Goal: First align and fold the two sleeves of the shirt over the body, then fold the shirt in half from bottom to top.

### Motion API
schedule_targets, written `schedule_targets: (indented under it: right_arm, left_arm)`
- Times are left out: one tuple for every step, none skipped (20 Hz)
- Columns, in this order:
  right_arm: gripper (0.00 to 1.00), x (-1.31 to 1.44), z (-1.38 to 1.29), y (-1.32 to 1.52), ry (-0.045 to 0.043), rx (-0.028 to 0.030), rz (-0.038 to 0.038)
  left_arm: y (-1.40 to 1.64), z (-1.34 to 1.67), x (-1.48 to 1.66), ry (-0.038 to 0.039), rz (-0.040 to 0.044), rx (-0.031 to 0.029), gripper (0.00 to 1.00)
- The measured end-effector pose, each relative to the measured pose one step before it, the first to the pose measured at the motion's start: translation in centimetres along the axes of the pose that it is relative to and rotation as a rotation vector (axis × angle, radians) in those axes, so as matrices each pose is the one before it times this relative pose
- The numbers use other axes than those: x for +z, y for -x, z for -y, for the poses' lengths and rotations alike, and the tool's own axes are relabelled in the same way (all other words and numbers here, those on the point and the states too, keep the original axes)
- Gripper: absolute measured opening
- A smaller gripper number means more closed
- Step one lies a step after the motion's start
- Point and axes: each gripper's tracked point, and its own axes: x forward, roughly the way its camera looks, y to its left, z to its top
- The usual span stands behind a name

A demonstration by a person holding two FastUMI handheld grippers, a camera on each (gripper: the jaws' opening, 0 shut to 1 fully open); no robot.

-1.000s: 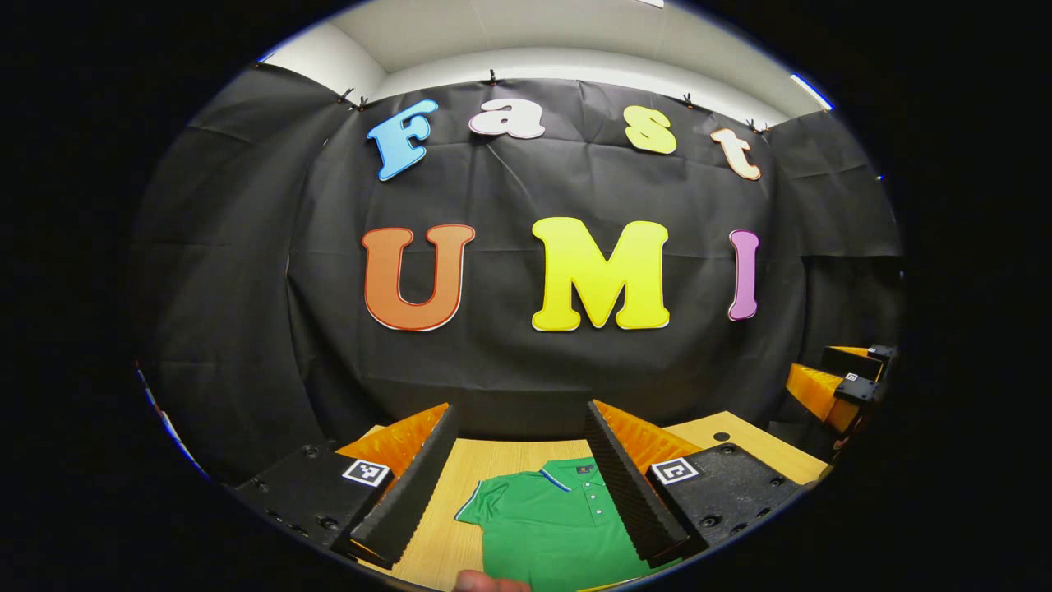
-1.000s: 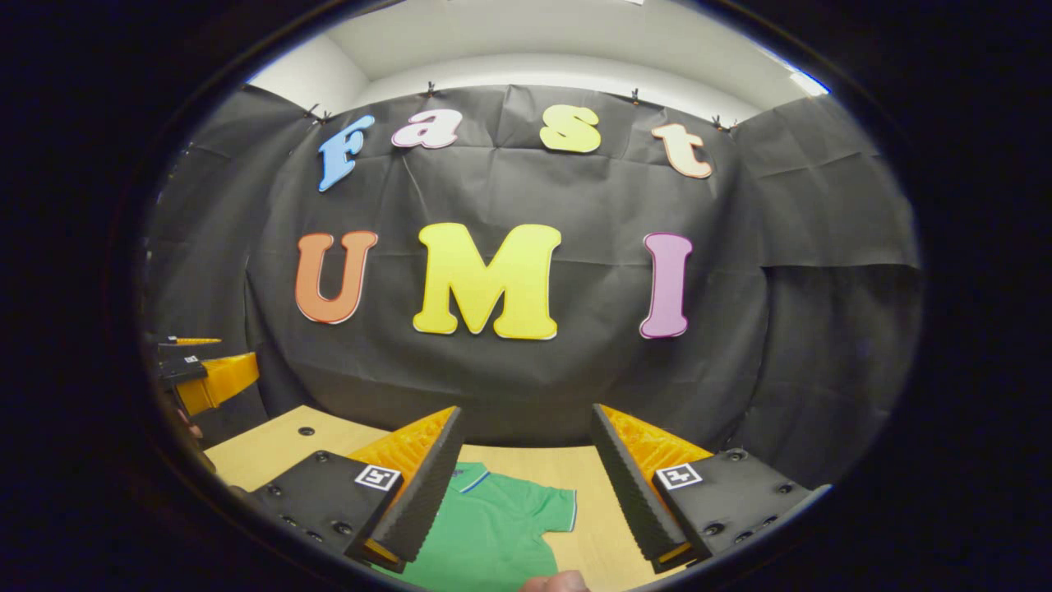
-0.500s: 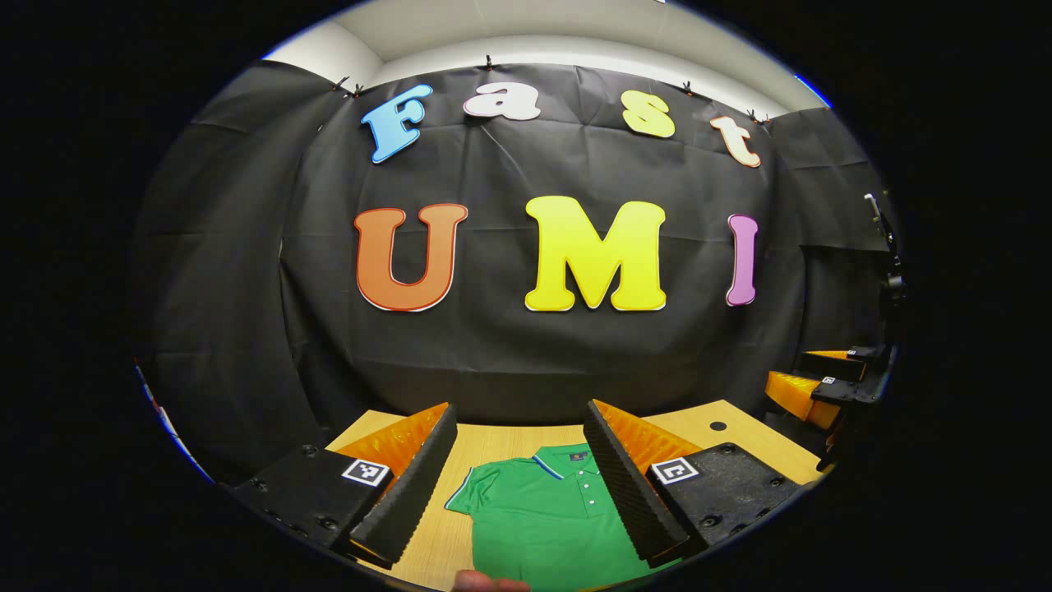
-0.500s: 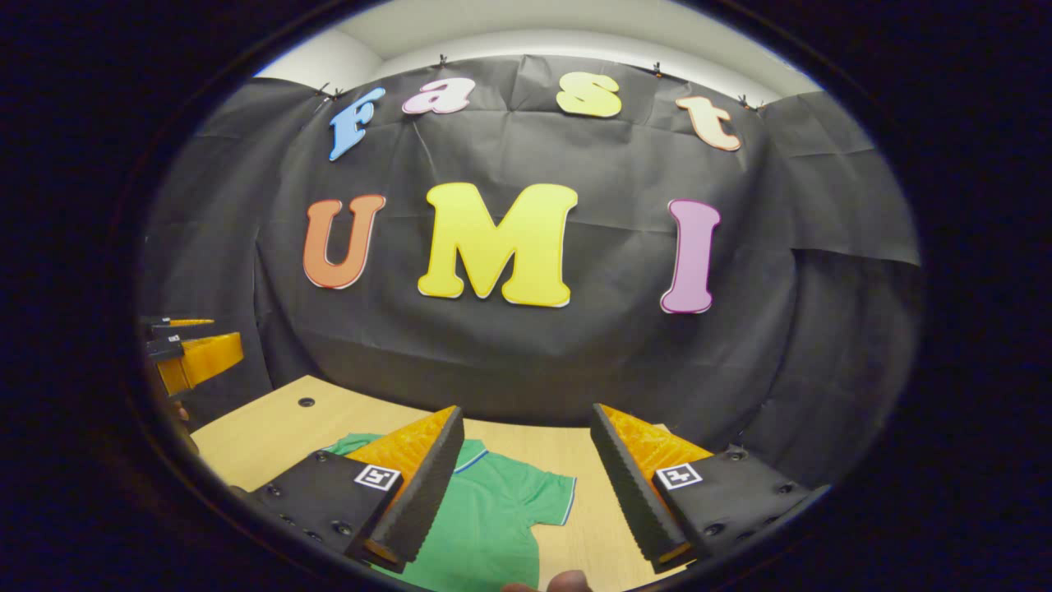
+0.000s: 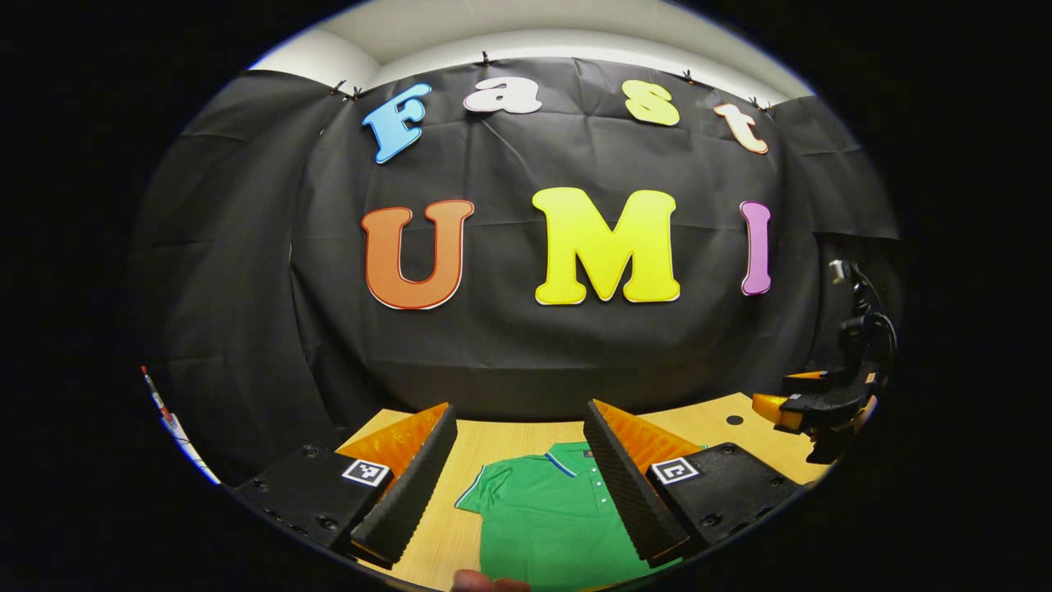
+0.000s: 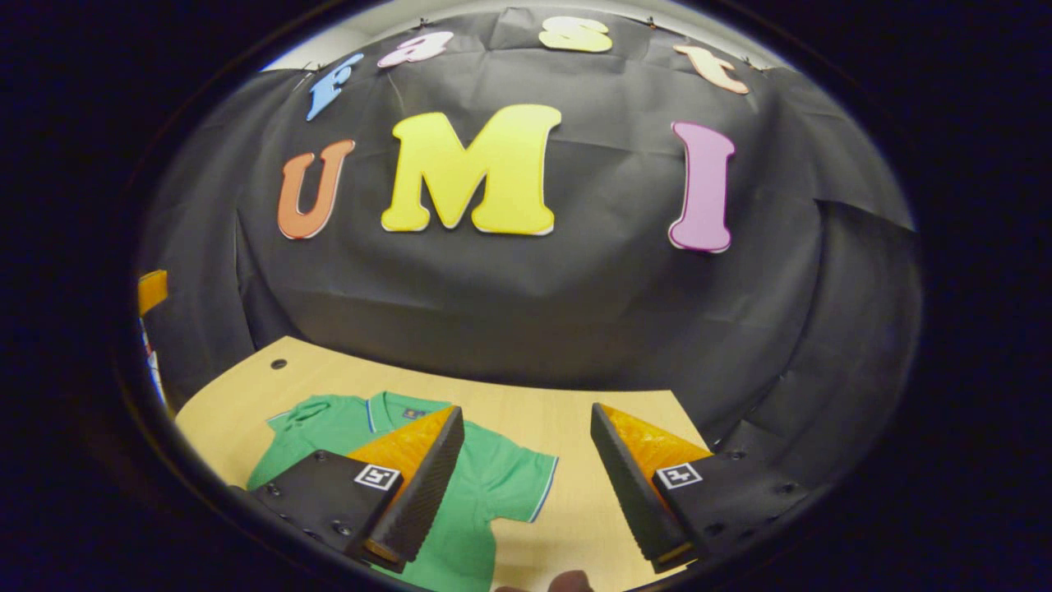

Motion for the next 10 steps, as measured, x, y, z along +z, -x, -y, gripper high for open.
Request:
schedule_targets:
  right_arm:
    - [0.95, -0.754, 0.441, -1.336, -0.00629, 0.00492, -0.01935]
    - [0.95, -1.017, 0.476, -1.107, -0.00241, 0.00040, -0.02186]
    - [0.95, -0.679, 0.309, -1.311, -0.00738, 0.00071, -0.01637]
    - [0.97, -0.787, 0.206, -1.197, -0.00932, -0.00025, -0.01689]
    - [0.95, -0.772, 0.212, -1.192, -0.01111, 0.00511, -0.01813]
    - [0.95, -0.741, 0.127, -1.266, -0.00896, 0.00835, -0.01693]
    - [0.95, -0.867, 0.270, -1.184, 0.00304, 0.00057, -0.02136]
    - [0.95, -0.922, 0.258, -1.175, 0.00632, 0.00260, -0.01794]
    - [0.97, -0.685, 0.196, -1.314, 0.00714, 0.00426, -0.01857]
    - [0.97, -0.553, 0.193, -1.243, 0.00849, 0.00197, -0.01078]
  left_arm:
    - [0.003, -0.007, -0.081, 0.00366, -0.00457, 0.00646, 0.99]
    - [-0.058, 0.027, -0.193, 0.00678, -0.00484, 0.00610, 0.99]
    - [0.000, 0.000, -0.245, 0.00859, -0.00738, 0.00786, 0.99]
    - [-0.135, 0.032, -0.085, 0.00986, -0.00583, 0.00783, 0.99]
    - [-0.189, 0.136, -0.445, 0.00559, -0.01403, 0.00560, 0.99]
    - [-0.191, 0.181, -0.328, 0.00122, -0.01218, 0.00550, 0.99]
    - [-0.038, 0.049, -0.086, 0.00183, -0.00814, 0.00525, 0.99]
    - [-0.144, 0.232, -0.166, 0.00575, -0.00475, 0.00317, 0.99]
    - [-0.106, 0.356, -0.334, 0.00535, -0.00516, -0.00074, 0.99]
    - [-0.186, 0.318, -0.246, 0.00054, -0.00569, 0.00056, 1.00]
